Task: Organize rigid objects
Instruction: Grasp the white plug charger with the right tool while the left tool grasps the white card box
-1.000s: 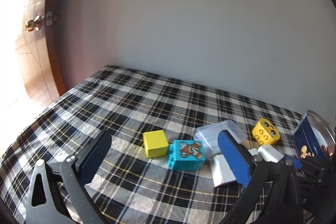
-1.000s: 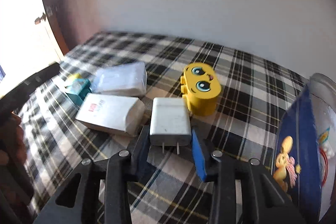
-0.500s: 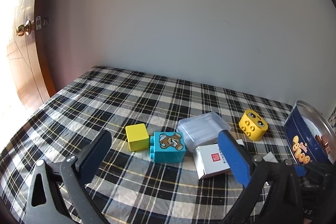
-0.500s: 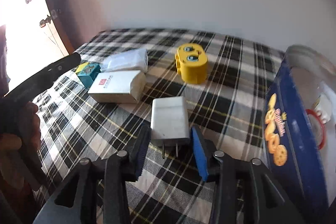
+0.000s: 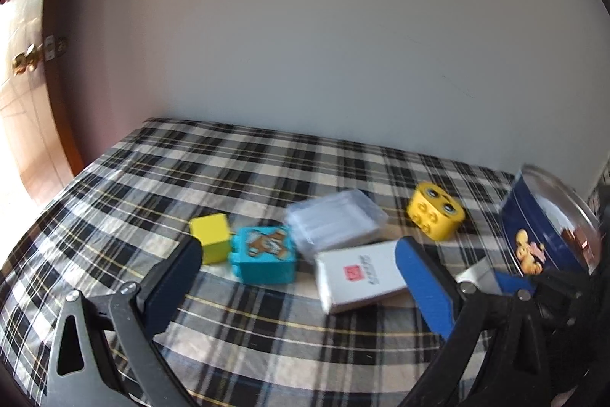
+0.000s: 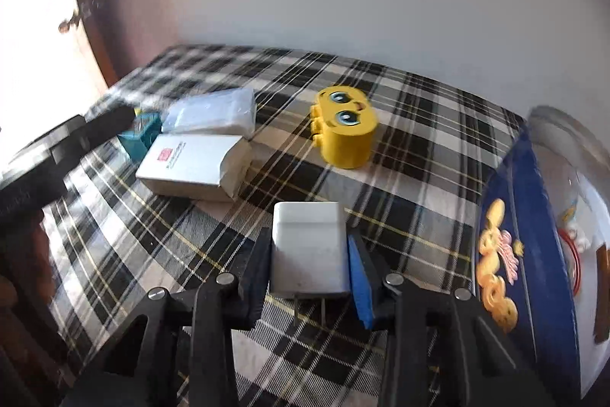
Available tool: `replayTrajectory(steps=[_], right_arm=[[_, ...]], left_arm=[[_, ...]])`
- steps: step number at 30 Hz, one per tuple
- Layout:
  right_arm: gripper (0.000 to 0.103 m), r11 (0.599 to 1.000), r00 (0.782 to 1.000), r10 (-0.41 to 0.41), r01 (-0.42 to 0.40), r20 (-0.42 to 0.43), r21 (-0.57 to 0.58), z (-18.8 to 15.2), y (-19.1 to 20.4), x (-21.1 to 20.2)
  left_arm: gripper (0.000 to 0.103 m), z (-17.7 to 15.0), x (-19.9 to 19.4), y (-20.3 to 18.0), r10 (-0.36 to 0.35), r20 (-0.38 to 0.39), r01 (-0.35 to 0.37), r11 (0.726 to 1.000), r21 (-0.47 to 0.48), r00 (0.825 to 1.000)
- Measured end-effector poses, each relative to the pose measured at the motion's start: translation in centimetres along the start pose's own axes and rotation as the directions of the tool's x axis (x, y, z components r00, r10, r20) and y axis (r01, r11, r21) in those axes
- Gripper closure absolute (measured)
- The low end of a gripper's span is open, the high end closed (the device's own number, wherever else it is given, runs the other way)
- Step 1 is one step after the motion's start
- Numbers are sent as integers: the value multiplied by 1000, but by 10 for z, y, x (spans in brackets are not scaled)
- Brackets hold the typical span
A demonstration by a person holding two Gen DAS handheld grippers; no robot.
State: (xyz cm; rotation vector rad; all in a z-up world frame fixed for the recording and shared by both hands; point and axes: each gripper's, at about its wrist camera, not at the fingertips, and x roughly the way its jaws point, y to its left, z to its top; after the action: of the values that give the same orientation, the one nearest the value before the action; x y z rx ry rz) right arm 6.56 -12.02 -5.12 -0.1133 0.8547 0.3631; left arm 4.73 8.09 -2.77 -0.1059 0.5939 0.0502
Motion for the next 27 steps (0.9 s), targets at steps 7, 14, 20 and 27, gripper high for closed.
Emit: replayTrajectory(steps=[7,14,20,27], right_arm=[[63,994,972,-94,82,216,68,-3,-15,-51],[63,992,960,-111,91,258,88,-2,-27,-64],[63,991,962,-96,69,254,114,-3,-30,-67],[63,987,950,-109,68,293,145,-4,-34,-74]], left_arm=[[5,-1,17,-36,16,-90,-12,999,40,996],[20,-6,60,-49,57,-290,-67,997,-25,955],[21,-8,57,-41,0,-279,-22,997,-76,960],[22,-11,29,-32,-84,-163,59,986,-157,983]])
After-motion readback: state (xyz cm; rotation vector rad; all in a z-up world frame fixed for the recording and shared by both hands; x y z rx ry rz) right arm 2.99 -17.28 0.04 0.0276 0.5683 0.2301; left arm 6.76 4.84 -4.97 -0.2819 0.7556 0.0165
